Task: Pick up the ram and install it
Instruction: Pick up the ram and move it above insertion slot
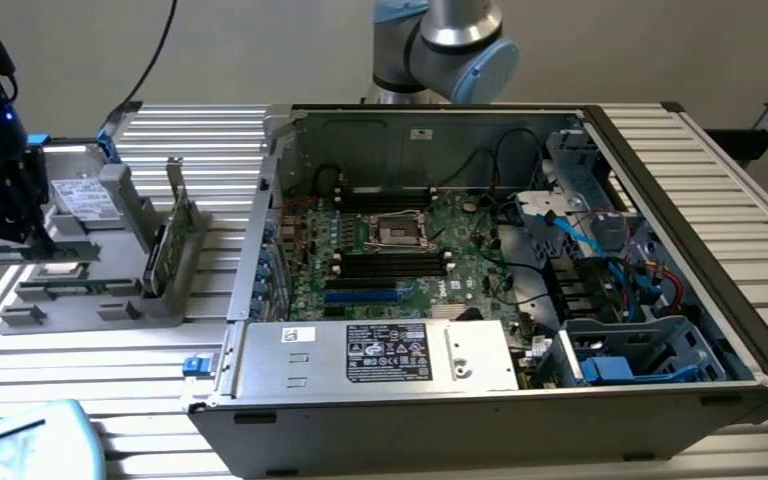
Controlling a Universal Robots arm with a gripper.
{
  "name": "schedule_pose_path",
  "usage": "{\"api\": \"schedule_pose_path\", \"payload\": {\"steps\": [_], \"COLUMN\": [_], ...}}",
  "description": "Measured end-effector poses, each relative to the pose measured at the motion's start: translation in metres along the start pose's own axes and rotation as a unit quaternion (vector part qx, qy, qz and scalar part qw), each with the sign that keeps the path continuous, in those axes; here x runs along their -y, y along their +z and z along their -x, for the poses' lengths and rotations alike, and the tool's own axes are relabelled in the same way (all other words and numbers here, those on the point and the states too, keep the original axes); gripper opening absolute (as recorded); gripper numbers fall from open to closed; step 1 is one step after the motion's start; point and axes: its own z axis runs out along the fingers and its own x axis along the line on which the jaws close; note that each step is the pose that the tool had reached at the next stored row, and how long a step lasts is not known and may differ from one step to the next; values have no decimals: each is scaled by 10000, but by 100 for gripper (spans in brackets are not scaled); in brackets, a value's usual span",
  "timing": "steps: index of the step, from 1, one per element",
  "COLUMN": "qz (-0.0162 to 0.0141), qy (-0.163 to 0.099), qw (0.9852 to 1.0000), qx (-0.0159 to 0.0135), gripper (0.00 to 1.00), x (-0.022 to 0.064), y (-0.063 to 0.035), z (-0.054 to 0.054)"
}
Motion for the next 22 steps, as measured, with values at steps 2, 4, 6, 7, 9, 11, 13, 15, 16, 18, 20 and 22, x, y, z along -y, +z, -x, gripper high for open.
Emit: {"api": "schedule_pose_path", "payload": {"steps": [2, 4, 6, 7, 9, 11, 13, 15, 16, 18, 20, 22], "qz": [3, 8, 12, 14, 16, 19, 21, 23, 24, 27, 29, 32], "qy": [0, 0, 0, 0, -1, -1, -1, -1, -1, -1, -2, -2], "qw": [10000, 10000, 10000, 10000, 10000, 10000, 10000, 10000, 10000, 10000, 10000, 10000], "qx": [1, 1, 1, 2, 2, 2, 2, 3, 3, 3, 3, 4], "gripper": [14, 14, 14, 14, 14, 14, 14, 14, 14, 14, 14, 14], "x": [21, 50, 85, 106, 151, 203, 265, 330, 359, 418, 472, 532], "y": [-39, -77, -114, -133, -170, -207, -242, -280, -298, -336, -373, -415], "z": [-4, -10, -16, -20, -28, -37, -48, -61, -66, -79, -90, -104]}}
